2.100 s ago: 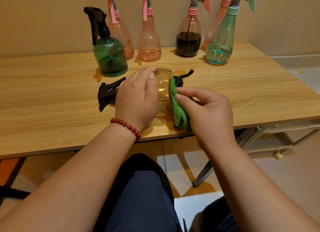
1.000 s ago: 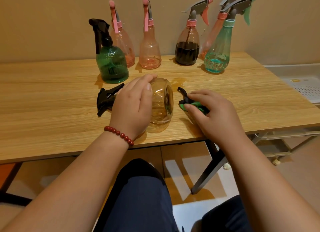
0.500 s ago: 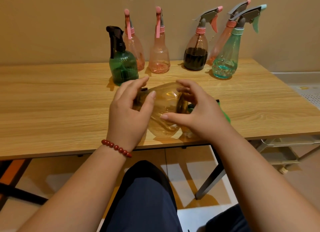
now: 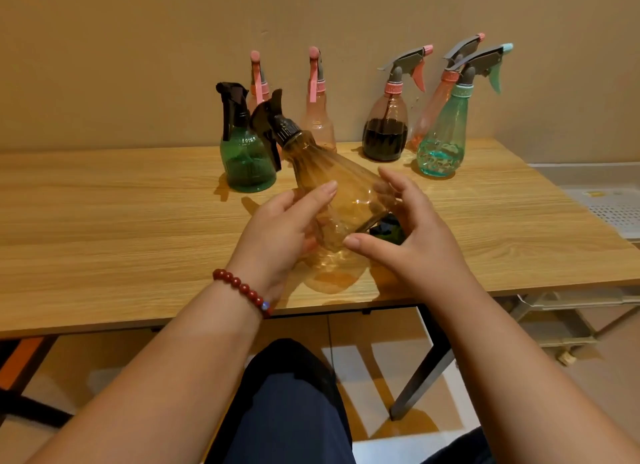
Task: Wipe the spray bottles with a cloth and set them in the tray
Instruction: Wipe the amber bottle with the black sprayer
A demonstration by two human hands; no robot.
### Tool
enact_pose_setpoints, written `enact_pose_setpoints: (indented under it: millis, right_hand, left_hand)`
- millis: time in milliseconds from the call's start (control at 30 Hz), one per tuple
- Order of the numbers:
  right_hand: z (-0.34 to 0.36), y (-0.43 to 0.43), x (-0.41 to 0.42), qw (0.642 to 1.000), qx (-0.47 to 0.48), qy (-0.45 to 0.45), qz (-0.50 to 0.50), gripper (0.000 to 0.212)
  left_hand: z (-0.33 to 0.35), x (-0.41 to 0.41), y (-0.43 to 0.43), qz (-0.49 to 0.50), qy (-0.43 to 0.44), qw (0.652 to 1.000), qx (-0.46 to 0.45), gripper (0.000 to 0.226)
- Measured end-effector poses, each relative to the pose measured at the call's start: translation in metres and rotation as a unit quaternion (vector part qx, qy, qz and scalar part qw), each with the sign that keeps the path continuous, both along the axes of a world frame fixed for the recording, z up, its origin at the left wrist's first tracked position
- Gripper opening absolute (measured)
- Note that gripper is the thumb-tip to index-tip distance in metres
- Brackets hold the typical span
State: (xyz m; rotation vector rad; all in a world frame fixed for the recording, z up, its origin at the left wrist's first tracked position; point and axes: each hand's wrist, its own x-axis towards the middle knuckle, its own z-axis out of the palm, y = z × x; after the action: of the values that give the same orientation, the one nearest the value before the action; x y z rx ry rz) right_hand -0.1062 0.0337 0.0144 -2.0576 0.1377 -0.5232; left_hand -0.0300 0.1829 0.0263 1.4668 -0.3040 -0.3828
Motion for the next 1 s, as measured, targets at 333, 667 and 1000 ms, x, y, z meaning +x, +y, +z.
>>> enact_pose_setpoints:
  millis: [333, 667, 1000]
  right_hand:
    - [0.008, -0.022, 0.024, 0.992, -0.101, 0.069, -0.011, 0.102]
    - [-0.001, -0.019, 0.029, 0.998, -0.063, -0.004, 0.002, 0.089]
    - [0.004, -0.023, 0.025, 0.999, 0.030, 0.014, 0.042, 0.083]
  left_hand:
    - [0.008, 0.023, -0.012, -0.047, -0.141, 0.984, 0.100, 0.027]
    - [0.011, 0.030, -0.026, 0.030, -0.161, 0.981, 0.103, 0.042]
    - [0.002, 0.044, 0.005, -0.022, -0.199, 0.968, 0.151, 0.057]
